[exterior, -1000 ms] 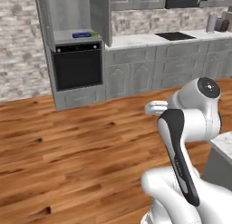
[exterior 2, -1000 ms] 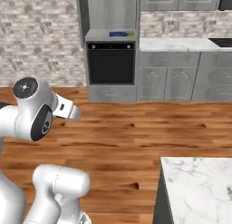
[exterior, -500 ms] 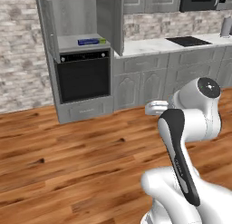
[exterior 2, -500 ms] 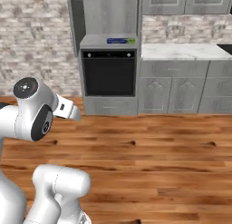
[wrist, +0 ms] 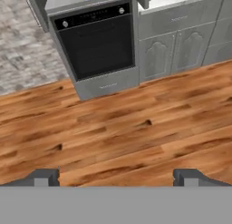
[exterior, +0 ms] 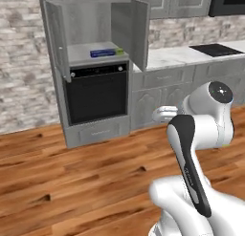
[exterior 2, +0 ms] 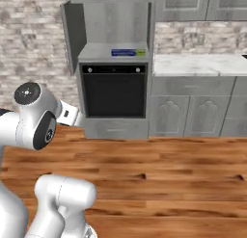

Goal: Retrieve the tupperware and aluminum foil from the cabinet and place them on the dining counter near the plate with chicken drumstick and broccoli to prepare for storing leftovers.

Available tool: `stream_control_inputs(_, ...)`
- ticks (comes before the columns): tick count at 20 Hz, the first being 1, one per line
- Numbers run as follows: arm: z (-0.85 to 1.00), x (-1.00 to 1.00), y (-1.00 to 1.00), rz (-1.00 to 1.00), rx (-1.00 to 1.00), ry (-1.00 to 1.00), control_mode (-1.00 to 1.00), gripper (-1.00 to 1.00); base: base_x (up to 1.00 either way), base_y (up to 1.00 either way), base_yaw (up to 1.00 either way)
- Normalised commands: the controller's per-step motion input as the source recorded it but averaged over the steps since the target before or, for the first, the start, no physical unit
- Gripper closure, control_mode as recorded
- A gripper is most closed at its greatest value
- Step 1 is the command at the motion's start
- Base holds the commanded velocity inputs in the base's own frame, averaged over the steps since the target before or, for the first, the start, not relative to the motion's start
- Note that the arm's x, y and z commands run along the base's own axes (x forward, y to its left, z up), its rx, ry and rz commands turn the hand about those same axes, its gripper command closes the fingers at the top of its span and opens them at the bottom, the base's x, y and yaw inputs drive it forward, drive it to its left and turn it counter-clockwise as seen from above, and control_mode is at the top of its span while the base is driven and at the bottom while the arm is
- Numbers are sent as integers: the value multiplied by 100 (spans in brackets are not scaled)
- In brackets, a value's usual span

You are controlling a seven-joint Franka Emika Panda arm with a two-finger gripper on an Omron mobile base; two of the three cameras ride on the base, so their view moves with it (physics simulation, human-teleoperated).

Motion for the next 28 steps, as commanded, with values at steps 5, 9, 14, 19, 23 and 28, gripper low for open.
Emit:
stream_control_inputs(5,0,0,0,0,0,0,100,-100,100,2,0)
stream_control_inputs(9,0,0,0,0,0,0,100,-100,100,0,0)
stream_control_inputs(14,0,0,0,0,0,0,100,-100,100,0,-1)
stream_control_inputs(19,0,0,0,0,0,0,100,-100,100,-8,-1)
stream_control_inputs(23,0,0,0,0,0,0,100,-100,100,-18,0)
stream_control_inputs(28,0,0,0,0,0,0,100,-100,89,-25,0)
